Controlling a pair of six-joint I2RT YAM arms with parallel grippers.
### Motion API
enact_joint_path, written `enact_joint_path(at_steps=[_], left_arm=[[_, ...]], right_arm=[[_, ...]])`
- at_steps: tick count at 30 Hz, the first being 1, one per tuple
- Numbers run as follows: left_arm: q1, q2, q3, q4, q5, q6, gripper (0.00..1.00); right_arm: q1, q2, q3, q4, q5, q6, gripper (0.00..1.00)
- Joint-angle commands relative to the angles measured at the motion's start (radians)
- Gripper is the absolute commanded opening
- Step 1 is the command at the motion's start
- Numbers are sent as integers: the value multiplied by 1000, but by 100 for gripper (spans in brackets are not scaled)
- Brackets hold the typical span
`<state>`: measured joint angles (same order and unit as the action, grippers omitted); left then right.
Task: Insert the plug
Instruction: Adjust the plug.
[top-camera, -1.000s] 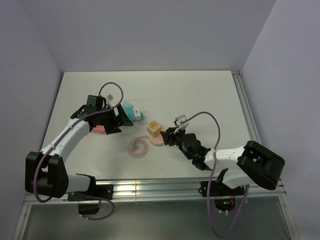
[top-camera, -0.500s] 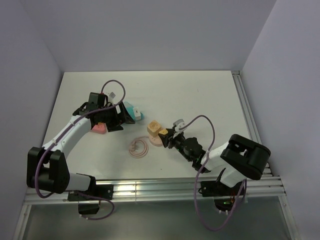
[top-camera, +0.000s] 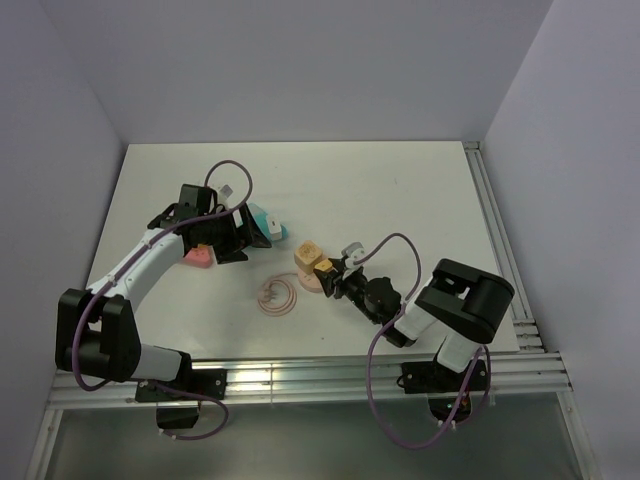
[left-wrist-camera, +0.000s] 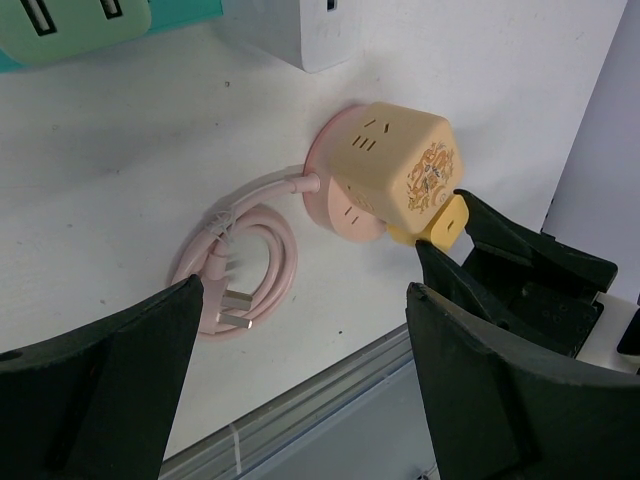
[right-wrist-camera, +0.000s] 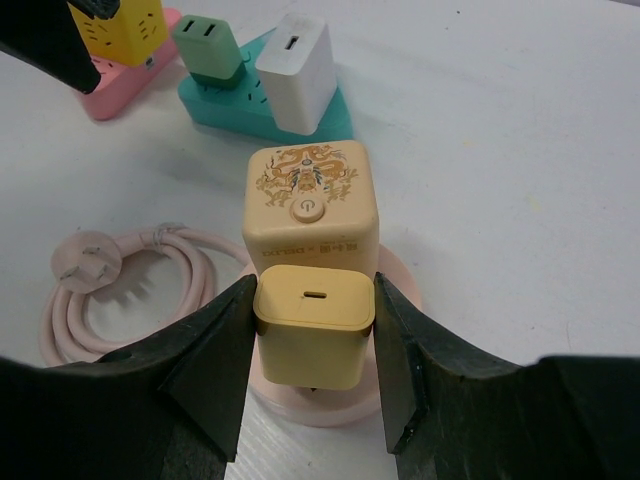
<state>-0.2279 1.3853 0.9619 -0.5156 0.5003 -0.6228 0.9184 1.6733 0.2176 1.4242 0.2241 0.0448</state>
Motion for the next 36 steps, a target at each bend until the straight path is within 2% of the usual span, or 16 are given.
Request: enact_joint_path(at_steps=[1, 16, 30, 36], left_arm=[[-4, 1, 37, 25, 20, 14, 88], [-4, 3, 35, 19, 14, 15, 88], [-4, 4, 54, 2, 11, 18, 88], [-4, -11, 74, -11, 27, 9, 88]], right_arm=[[-1, 23, -15, 256, 3, -34, 0], [-7, 57, 5, 335, -18, -54, 0], [-30, -7, -9, 332, -45, -49, 0], [-32, -162, -20, 164, -63, -46, 0]])
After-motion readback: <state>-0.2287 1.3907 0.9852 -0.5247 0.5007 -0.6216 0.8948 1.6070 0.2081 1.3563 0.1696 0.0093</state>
